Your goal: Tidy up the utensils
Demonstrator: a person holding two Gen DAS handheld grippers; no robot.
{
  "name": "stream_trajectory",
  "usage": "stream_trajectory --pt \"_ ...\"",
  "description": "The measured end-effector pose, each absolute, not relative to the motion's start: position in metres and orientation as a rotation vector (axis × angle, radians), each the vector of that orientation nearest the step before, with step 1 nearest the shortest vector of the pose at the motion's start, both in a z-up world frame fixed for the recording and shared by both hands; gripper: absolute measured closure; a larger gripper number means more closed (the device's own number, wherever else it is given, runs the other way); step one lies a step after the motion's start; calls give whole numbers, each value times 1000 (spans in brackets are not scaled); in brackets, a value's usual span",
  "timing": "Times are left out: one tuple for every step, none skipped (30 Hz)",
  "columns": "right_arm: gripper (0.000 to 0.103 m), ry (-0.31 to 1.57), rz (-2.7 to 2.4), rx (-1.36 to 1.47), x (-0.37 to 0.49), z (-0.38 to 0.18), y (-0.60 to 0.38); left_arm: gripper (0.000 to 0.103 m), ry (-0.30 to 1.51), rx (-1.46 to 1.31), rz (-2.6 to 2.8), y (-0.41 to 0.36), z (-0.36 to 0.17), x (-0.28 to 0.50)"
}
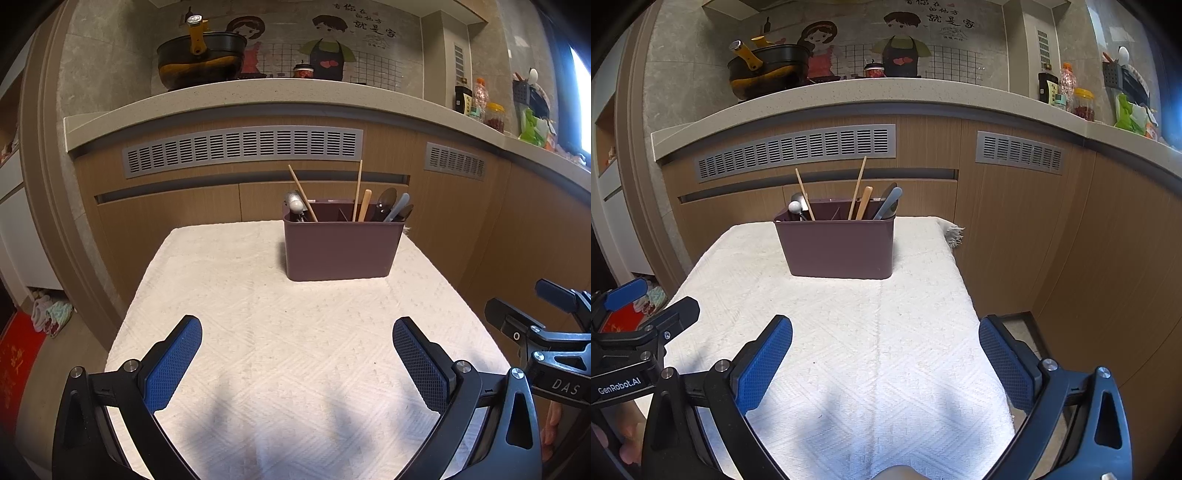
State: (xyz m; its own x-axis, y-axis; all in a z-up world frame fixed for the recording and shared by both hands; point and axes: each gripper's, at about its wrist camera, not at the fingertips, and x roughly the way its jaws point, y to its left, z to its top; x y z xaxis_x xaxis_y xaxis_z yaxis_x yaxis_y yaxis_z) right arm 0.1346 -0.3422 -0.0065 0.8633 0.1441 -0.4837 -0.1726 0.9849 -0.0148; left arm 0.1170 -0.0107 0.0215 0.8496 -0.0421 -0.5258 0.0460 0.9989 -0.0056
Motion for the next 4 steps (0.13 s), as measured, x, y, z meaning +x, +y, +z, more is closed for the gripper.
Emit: stream_trajectory --pt "2 501 166 -58 135 -6 -342 1 551 10 -46 -12 22 116" --pt "2 500 165 -58 134 -6 -342 1 547 13 -47 -12 22 116" --pt "2 499 165 -57 135 -7 -342 1 541 18 -48 -12 22 115" --pt "2 498 164 -57 135 -7 -342 1 537 23 -47 -12 21 114"
